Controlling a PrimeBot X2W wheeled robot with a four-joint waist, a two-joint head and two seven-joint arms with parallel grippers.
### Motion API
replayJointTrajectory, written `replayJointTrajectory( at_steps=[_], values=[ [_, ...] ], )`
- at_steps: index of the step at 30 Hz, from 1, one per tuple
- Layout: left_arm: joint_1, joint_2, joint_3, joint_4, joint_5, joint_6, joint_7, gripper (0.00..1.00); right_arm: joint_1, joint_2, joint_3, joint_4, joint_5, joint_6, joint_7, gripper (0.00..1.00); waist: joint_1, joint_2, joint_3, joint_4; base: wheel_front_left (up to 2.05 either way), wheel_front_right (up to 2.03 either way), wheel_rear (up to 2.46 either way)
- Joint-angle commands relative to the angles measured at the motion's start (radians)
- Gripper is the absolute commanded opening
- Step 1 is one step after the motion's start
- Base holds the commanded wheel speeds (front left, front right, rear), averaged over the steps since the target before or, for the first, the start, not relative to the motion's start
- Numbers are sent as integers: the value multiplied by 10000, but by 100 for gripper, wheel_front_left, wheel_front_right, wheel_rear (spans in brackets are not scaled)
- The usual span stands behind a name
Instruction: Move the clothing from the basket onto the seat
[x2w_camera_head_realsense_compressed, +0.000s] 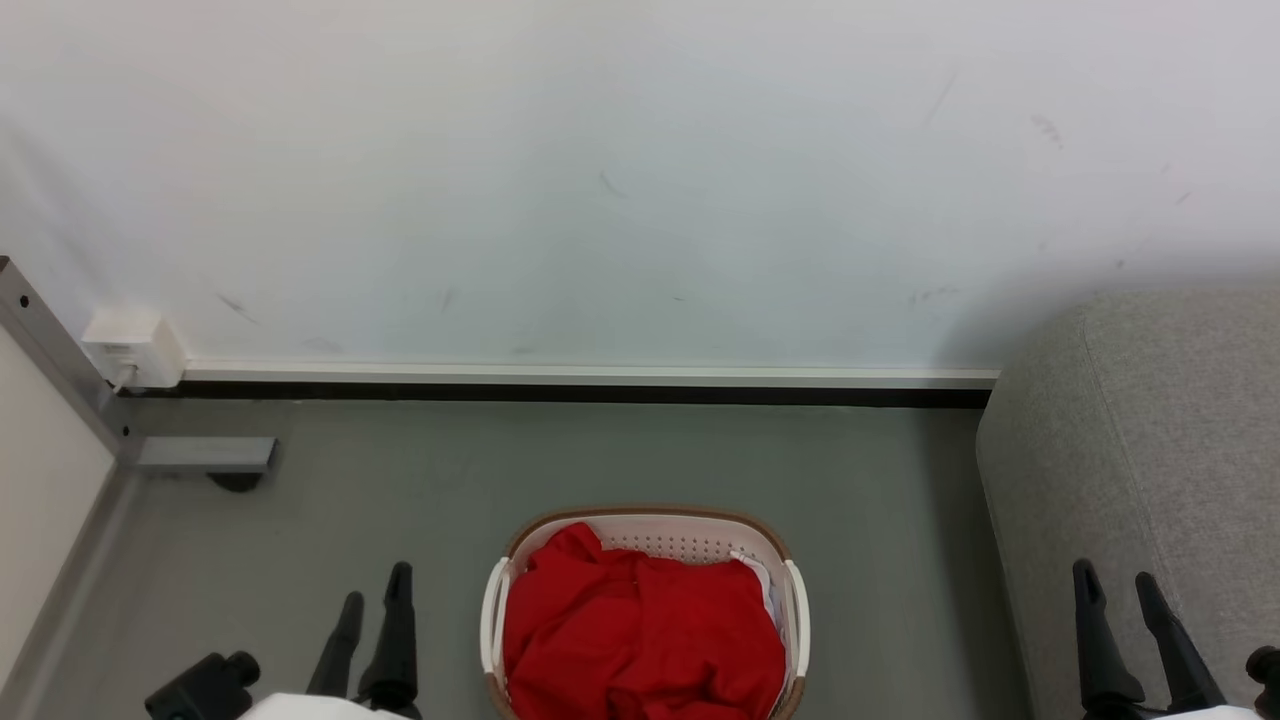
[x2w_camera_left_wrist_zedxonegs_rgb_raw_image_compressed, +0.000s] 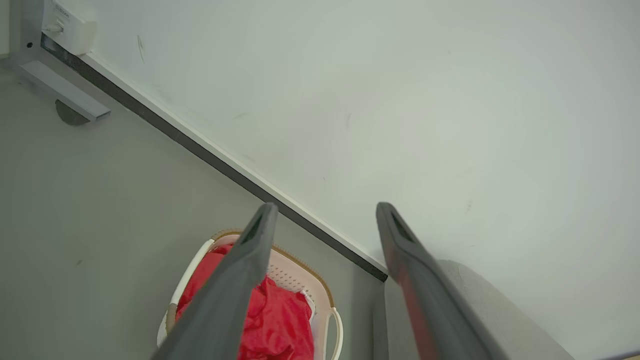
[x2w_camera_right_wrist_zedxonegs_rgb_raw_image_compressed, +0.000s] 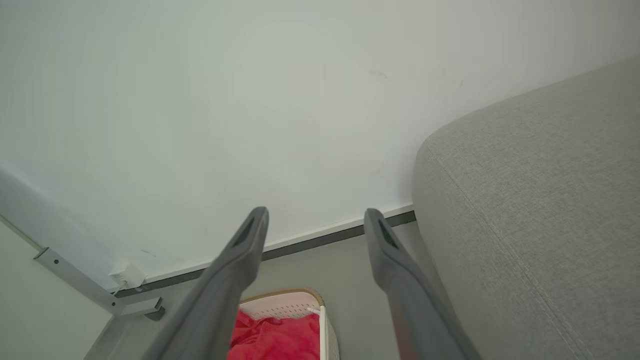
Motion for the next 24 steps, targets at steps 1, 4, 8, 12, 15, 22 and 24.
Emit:
replayJointTrajectory(
  at_steps=[1, 4, 8, 12, 15, 22, 24],
  values=[
    [-14, 77, 7, -112, 263, -17, -92, 100, -30, -51, 10, -59, -234, -11, -93, 100, 0, 0, 0, 0, 0, 0, 0],
    [43, 82, -51, -171, 985, -10, -206, 100, 31, 5, 1, 107, -721, -13, -212, 100, 0, 0, 24, -7, 0, 0, 0],
    [72, 86, -99, -219, 1582, 32, -306, 100, 45, 43, -20, 223, -1174, -13, -314, 100, 0, 0, 52, -22, 0, 0, 0],
    [114, 88, -170, -270, 2200, 68, -418, 100, 88, 53, -59, 311, -1638, -14, -420, 100, 0, 0, 60, -31, 0, 0, 0],
    [138, 90, -190, -287, 2454, 71, -486, 100, 114, 80, -108, 357, -1786, -14, -479, 100, 0, 0, 60, -35, 0, 0, 0],
    [279, 97, -219, -285, 3270, 103, -666, 100, 177, 100, -89, 410, -2510, -16, -652, 100, 0, 0, 66, -59, 0, 0, 0],
    [302, 98, -239, -284, 3488, 114, -704, 100, 185, 105, -103, 419, -2715, -16, -705, 100, 0, 0, 79, -66, 0, 0, 0]
  ],
)
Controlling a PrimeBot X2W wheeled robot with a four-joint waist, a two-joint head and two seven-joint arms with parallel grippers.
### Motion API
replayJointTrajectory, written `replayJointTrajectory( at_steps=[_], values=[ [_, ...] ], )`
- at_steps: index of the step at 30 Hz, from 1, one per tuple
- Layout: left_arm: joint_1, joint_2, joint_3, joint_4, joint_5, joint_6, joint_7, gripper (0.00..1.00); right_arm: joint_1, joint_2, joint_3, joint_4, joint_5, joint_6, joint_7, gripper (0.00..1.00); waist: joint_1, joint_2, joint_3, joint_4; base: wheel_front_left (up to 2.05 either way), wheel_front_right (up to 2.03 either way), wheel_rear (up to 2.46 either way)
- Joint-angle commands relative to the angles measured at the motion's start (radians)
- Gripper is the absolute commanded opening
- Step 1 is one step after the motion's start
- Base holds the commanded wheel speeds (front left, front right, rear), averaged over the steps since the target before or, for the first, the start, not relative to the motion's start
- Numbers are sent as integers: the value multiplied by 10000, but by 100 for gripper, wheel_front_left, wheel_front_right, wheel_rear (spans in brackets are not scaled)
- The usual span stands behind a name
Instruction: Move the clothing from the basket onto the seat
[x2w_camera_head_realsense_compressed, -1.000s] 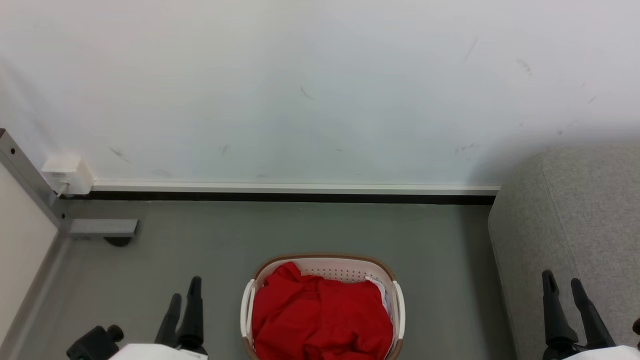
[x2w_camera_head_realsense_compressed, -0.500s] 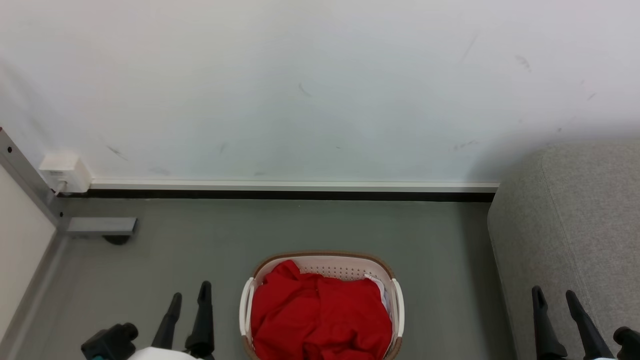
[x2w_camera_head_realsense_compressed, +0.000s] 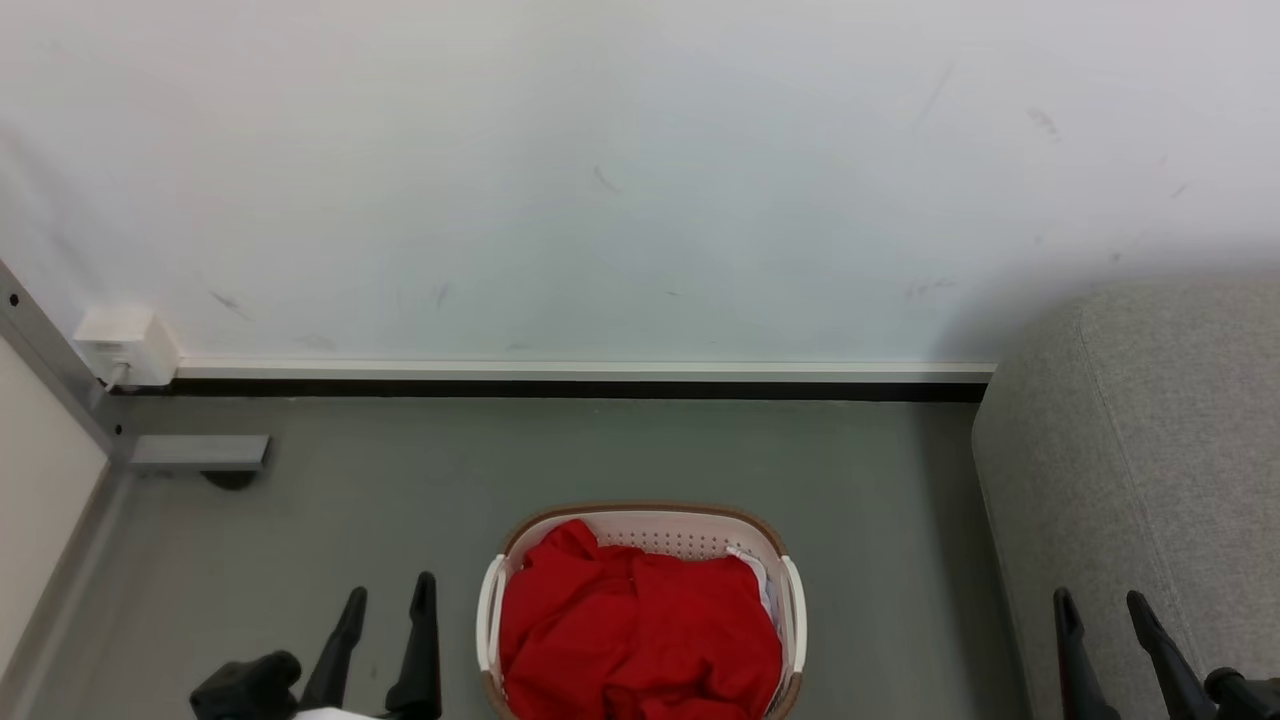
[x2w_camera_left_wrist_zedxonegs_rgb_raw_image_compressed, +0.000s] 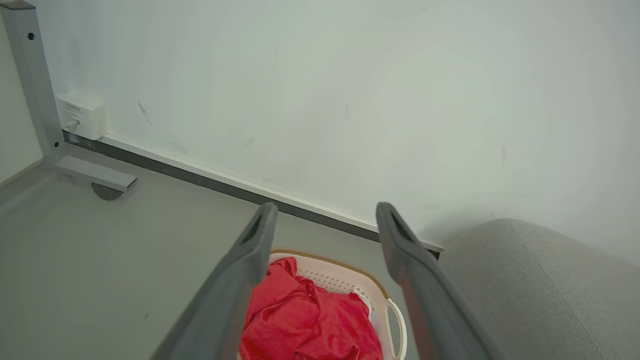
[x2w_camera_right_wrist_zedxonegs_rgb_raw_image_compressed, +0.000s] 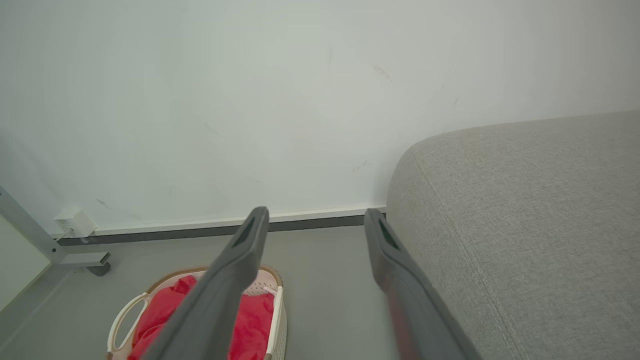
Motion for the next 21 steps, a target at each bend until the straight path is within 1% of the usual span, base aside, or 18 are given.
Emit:
replayJointTrajectory(
  at_steps=[1, 21],
  values=[
    [72, 68, -1, -67, 396, 27, -120, 100, 7, -25, -27, -49, -349, -16, -120, 100, 0, -1, 6, -5, 0, 0, 0],
    [206, 88, -10, 87, 2138, 126, -560, 100, 148, 56, -217, 3, -1896, -20, -546, 100, 0, -1, 80, -91, 0, 0, 0]
  ],
)
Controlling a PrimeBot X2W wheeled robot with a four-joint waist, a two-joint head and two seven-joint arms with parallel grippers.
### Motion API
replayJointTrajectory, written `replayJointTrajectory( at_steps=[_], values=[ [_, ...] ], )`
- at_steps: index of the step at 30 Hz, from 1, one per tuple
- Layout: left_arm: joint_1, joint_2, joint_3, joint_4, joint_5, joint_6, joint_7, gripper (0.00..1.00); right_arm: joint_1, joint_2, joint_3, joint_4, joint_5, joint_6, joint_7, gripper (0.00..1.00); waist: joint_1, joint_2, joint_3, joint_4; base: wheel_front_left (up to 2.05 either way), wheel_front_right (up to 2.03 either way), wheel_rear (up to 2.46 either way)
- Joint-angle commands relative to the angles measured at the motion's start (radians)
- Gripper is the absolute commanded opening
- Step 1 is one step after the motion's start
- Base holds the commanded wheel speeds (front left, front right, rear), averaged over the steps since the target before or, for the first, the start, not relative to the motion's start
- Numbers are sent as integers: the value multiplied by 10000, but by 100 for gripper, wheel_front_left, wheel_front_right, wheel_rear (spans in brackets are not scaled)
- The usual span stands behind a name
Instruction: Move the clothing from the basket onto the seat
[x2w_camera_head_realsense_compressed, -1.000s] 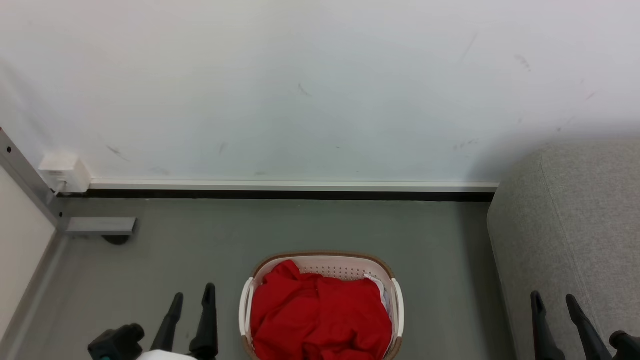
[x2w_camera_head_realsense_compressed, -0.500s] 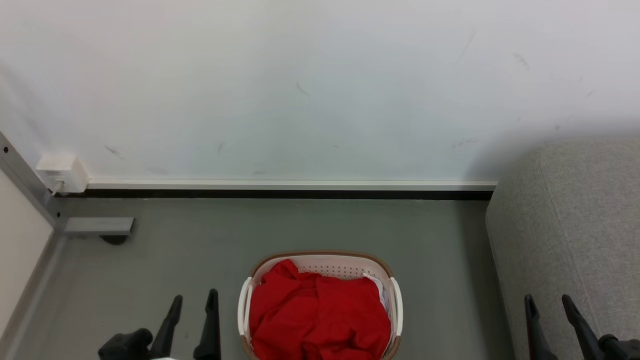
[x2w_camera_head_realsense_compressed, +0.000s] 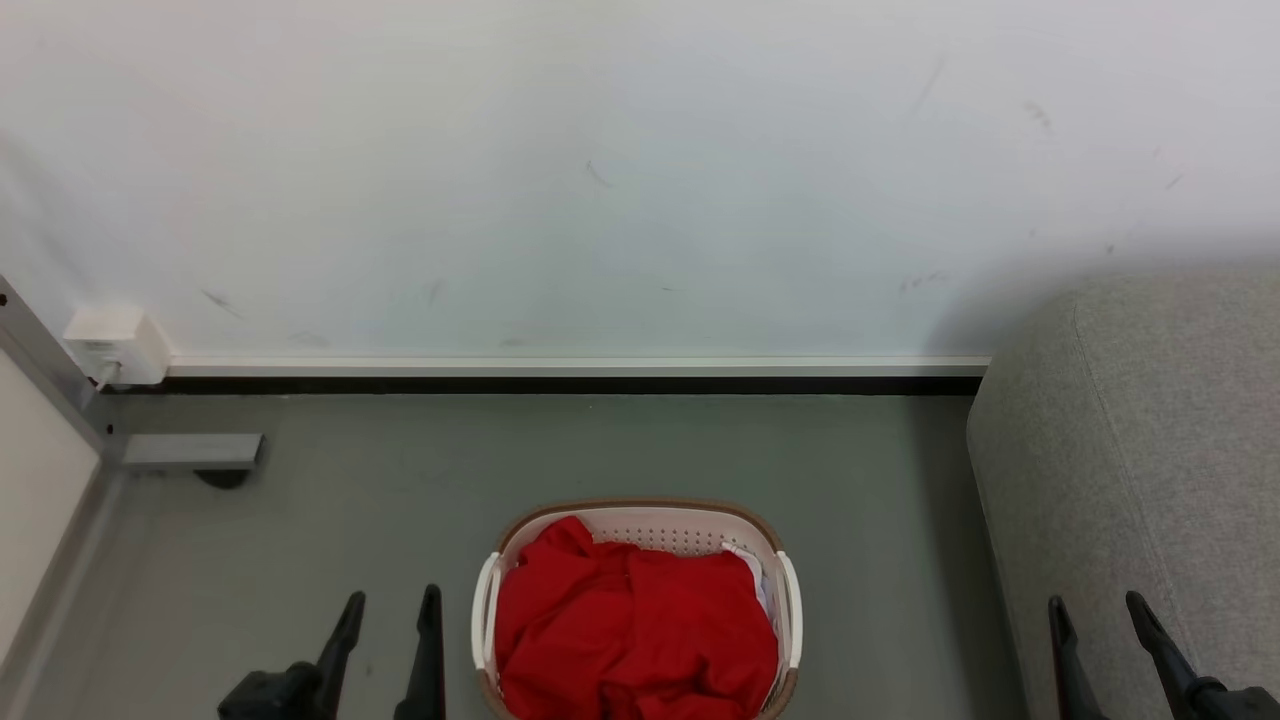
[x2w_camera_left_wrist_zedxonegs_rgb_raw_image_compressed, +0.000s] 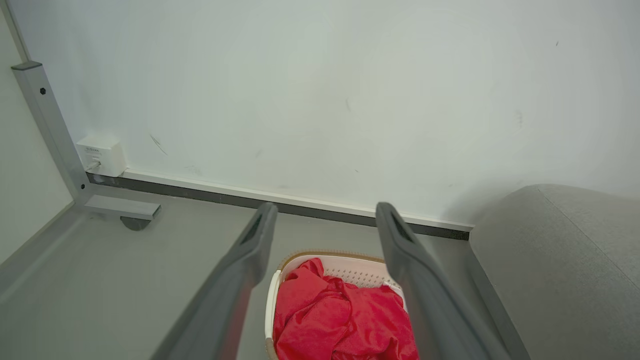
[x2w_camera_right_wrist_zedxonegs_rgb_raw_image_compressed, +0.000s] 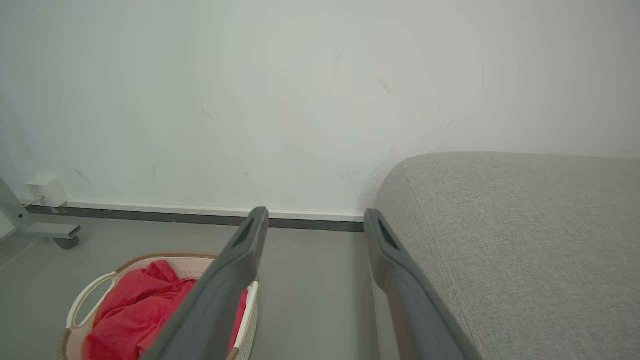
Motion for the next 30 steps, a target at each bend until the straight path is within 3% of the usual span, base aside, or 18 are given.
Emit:
replayJointTrajectory(
  at_steps=[1, 24, 30],
  values=[
    [62, 77, 8, 9, 367, 31, -122, 100, 53, -45, -29, -21, -246, -20, -96, 100, 0, 0, 11, -10, 0, 0, 0],
    [185, 89, -70, 211, 1829, -35, -523, 100, 217, -72, -1, 50, -1515, -24, -515, 100, 0, 0, 44, -71, 0, 0, 0],
    [201, 88, -82, 222, 1723, -38, -515, 100, 177, -105, 45, 81, -1370, -24, -499, 100, 0, 0, 77, -131, 0, 0, 0]
  ],
)
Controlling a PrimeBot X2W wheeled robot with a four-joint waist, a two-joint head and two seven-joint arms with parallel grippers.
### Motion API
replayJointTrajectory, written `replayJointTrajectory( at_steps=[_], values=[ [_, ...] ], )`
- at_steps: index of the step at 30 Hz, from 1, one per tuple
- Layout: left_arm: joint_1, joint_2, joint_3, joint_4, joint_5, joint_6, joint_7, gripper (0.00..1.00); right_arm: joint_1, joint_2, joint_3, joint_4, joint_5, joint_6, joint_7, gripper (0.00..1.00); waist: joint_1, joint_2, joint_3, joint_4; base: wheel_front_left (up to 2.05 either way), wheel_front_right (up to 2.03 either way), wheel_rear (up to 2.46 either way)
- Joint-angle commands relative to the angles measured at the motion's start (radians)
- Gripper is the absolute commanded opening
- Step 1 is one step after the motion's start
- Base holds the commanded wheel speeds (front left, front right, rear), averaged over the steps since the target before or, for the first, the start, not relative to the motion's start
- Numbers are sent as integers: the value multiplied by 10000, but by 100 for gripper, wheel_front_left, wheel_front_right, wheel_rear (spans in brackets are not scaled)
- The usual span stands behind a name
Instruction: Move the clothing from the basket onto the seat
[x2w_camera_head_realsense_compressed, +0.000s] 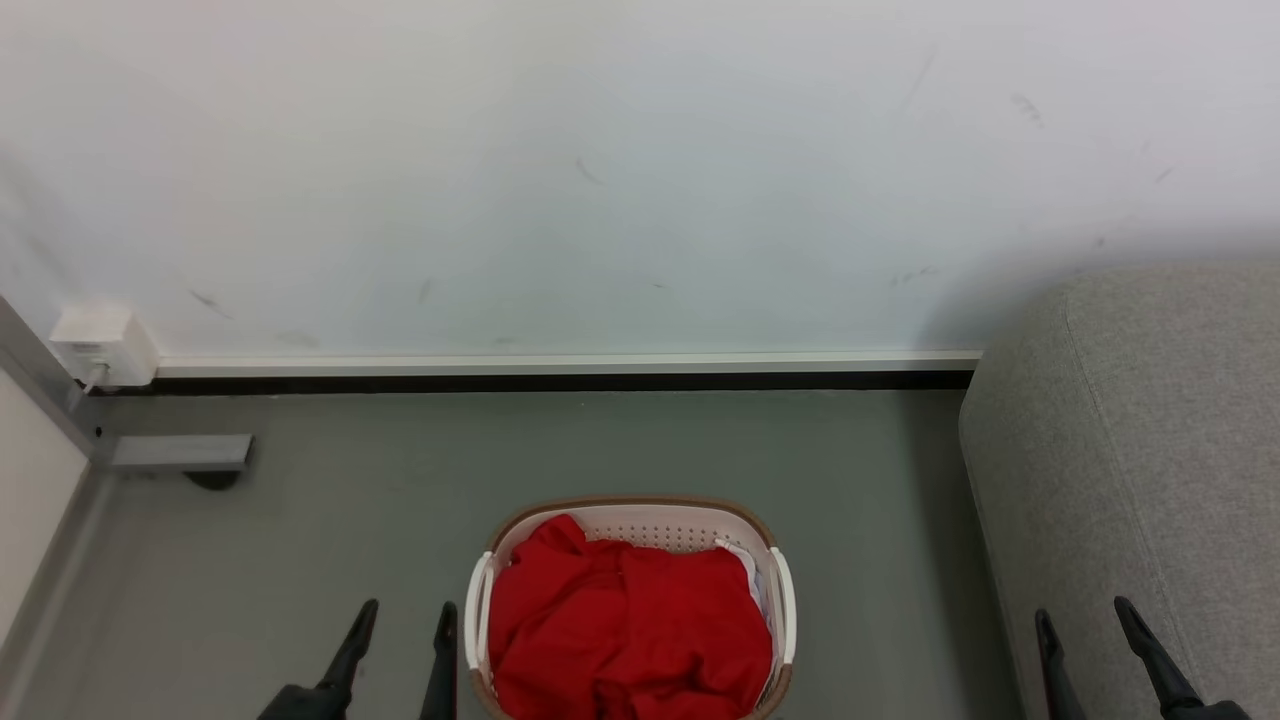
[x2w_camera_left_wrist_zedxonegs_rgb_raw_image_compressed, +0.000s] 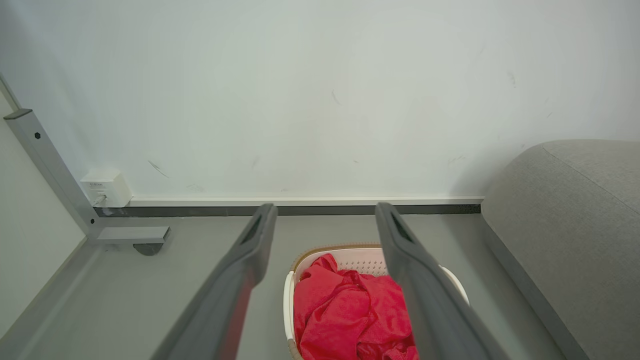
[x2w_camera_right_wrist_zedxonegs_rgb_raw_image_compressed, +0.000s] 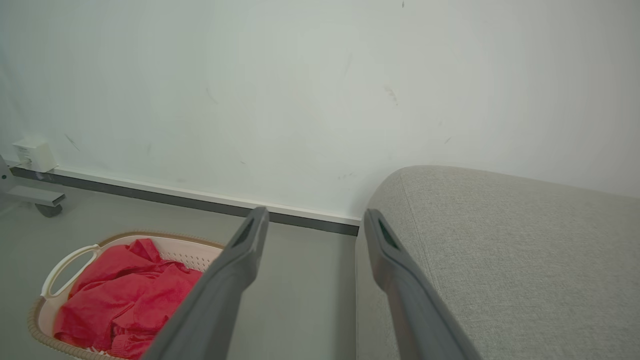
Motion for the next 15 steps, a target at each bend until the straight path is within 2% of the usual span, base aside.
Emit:
replayJointTrajectory(
  at_steps=[1, 15],
  values=[
    [53, 63, 6, 6, 28, 10, -26, 100, 42, -101, 34, 25, 31, -24, -30, 100, 0, 0, 26, -27, 0, 0, 0],
    [-257, 61, -37, 2, -181, 8, -26, 100, -288, -34, 49, -39, 292, -24, -30, 100, 0, 0, 413, -355, 0, 0, 0]
  ],
)
